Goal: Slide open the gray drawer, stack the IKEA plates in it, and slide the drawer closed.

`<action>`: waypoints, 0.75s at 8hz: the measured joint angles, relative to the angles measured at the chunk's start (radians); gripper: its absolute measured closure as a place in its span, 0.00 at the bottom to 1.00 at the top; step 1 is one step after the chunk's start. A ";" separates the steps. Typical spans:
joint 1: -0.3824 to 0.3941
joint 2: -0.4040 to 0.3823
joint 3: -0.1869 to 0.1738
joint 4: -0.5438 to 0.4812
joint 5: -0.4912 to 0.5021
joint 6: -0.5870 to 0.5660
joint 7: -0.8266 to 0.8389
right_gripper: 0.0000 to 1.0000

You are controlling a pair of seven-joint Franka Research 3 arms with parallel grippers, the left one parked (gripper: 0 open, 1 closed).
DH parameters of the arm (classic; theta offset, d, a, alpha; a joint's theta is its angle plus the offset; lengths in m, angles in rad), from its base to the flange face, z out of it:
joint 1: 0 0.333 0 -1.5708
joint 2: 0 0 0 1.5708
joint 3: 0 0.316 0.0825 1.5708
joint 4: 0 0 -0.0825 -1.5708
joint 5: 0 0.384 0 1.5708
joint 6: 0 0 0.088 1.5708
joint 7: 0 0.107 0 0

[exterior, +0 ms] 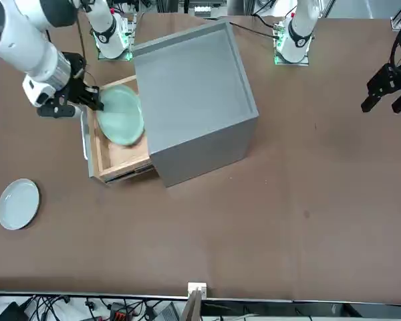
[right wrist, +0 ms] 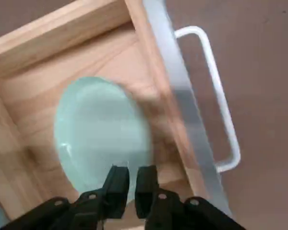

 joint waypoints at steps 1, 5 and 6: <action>0.008 0.009 0.006 0.004 -0.002 0.017 0.008 0.66; -0.109 0.024 -0.012 0.142 -0.133 -0.047 -0.106 0.00; -0.194 0.050 -0.017 0.174 -0.152 -0.053 -0.193 0.00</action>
